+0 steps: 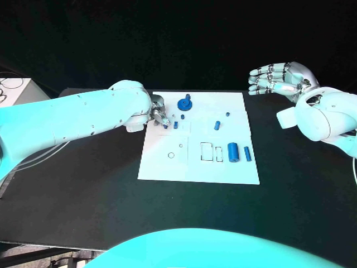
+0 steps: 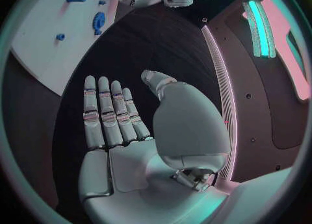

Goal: Assemble the parts on the task board

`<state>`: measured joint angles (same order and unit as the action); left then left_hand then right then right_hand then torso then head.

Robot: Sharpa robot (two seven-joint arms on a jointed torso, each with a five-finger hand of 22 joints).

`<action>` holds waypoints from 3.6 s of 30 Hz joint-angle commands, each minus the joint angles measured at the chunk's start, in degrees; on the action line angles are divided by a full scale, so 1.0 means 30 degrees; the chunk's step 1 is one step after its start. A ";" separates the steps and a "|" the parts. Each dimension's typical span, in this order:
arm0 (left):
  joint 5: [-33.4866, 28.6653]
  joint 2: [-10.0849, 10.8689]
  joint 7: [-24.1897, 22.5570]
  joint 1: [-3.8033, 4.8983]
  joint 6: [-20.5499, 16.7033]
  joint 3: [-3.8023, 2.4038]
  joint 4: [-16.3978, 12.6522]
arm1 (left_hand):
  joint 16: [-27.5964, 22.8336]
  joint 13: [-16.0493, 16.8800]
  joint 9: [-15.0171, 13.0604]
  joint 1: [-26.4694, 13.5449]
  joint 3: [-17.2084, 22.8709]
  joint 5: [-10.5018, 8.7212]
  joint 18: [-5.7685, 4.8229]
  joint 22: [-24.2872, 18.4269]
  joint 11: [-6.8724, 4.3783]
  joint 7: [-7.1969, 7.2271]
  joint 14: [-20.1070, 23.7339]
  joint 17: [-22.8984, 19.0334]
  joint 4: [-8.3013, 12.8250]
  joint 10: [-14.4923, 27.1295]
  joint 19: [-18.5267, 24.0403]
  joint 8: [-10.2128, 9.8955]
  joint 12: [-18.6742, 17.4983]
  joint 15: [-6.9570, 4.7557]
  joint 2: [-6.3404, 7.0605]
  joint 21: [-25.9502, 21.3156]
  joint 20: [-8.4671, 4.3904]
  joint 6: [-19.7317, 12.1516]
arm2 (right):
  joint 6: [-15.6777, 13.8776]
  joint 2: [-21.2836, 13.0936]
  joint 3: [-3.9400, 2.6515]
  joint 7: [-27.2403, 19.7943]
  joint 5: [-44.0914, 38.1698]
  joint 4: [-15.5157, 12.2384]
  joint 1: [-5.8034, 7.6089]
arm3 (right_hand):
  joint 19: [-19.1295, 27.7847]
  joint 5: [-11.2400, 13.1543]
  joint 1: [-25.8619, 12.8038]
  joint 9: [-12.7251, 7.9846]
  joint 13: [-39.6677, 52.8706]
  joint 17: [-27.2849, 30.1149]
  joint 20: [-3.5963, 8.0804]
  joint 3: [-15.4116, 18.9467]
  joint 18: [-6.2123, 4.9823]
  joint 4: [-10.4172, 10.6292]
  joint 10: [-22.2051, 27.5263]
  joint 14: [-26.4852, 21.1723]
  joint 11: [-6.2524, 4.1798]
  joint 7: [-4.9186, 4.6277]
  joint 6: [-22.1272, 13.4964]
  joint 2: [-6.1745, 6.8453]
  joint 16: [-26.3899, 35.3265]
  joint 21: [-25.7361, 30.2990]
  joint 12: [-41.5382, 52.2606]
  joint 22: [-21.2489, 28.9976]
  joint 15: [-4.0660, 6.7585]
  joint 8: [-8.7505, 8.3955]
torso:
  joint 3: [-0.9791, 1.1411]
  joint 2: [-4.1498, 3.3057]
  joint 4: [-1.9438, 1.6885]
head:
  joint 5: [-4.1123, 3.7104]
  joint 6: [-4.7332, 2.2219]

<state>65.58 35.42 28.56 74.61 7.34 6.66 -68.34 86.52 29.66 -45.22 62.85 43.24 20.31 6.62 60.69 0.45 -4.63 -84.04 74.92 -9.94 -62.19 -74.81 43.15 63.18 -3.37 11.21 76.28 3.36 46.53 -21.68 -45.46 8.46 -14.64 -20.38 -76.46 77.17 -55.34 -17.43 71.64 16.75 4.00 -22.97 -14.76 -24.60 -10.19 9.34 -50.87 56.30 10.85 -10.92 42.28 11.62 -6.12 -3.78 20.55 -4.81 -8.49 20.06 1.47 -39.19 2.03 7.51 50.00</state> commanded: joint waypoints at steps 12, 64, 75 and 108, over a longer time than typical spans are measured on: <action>0.0184 0.0035 0.0025 -0.0114 -0.0413 0.0077 0.0404 | -0.0143 0.0330 0.0300 -0.1381 -0.1778 -0.0375 -0.0200 -0.0316 -0.0084 0.0140 -0.1083 0.2512 0.0432 0.0270 0.0084 -0.0536 0.0380 0.0066 0.0145 -0.0396 -0.0048 0.0253 | 0.0117 -0.0061 -0.0010 -0.0244 -0.0015 -0.0038 -0.0002 | -0.0020 -0.0073 -0.0025 -0.0019 -0.0027 0.0034 -0.0031 0.0138 -0.0135 0.0034 -0.0047 0.0161 0.0035 -0.1129 0.0120 -0.0245 0.0078 -0.0043 0.0126 0.0036 -0.0019 -0.0087 | -0.0001 0.0002 -0.0030 | -0.0047 -0.0001; -0.1763 -0.0006 -0.9826 -0.0170 -0.7495 -0.0430 0.0224 | -0.5259 -0.3901 0.4404 0.6596 -0.3379 -0.0913 0.1294 -0.8393 0.1985 -0.1903 0.5877 -0.6865 0.1356 0.6221 0.6565 -0.3876 -0.4638 0.1836 0.0594 -0.6034 0.1379 -0.3087 | 0.0151 -0.0046 -0.0010 -0.0249 -0.0013 0.0062 -0.0068 | -0.0023 -0.0138 -0.0037 -0.0032 -0.0063 0.0117 -0.0038 0.0138 -0.0135 0.0111 -0.0021 0.0176 0.0044 -0.1138 0.0111 -0.0364 0.0115 -0.0043 0.0132 0.0128 -0.0028 -0.0107 | 0.0012 0.0014 0.0013 | -0.0312 -0.0676; 0.3803 -0.1279 -1.1204 -0.0258 -0.8109 0.0300 0.1892 | -0.6245 -0.5653 0.6210 0.6038 -0.3370 -0.1534 0.1318 -0.8004 0.2212 -0.1646 0.7610 -0.9444 0.2228 0.6840 0.7425 -0.4846 -0.6840 0.2092 0.1219 -0.5659 0.1624 -0.2708 | 0.0134 -0.0006 -0.0010 -0.0281 -0.0013 0.0075 -0.0079 | -0.0024 -0.0143 -0.0025 -0.0033 -0.0063 0.0120 -0.0038 0.0133 -0.0136 0.0105 -0.0021 0.0178 0.0043 -0.1136 0.0111 -0.0367 0.0116 -0.0044 0.0133 0.0132 -0.0027 -0.0107 | 0.0010 -0.0016 0.0023 | -0.0359 -0.1089; 0.5559 -0.1770 -1.0644 -0.0436 -0.4843 0.0629 0.2577 | -0.4795 -0.7038 0.8074 0.5308 -0.4821 -0.1741 0.1330 -0.8513 0.2212 -0.1489 0.7328 -1.0114 0.1711 0.5589 0.7137 -0.6177 -0.8332 0.2177 0.1118 -0.6290 0.1909 -0.0593 | 0.0170 0.0024 -0.0010 -0.0266 -0.0013 0.0055 -0.0081 | -0.0035 -0.0173 0.0043 -0.0036 -0.0070 0.0146 -0.0037 0.0112 -0.0137 0.0069 -0.0020 0.0193 0.0037 -0.1130 0.0112 -0.0379 0.0122 -0.0049 0.0139 0.0159 -0.0024 -0.0111 | 0.0000 -0.0024 0.0013 | -0.0544 -0.0962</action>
<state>81.72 30.31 -3.51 73.33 -9.01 8.55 -60.83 71.94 8.62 -21.08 78.55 28.34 15.04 9.89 35.20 7.04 -9.21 -61.63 44.58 -4.82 -45.01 -52.98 24.75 38.35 3.30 14.78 57.60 9.14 44.38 -21.61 -45.43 8.46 -14.79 -20.37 -76.29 76.93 -55.34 -17.65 71.87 16.73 3.88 -22.58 -14.75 -24.44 -10.19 9.49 -50.87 56.50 10.85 -10.92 42.28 10.93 -6.13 -3.78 20.78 -4.43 -8.70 20.06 1.50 -39.24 1.96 5.80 47.20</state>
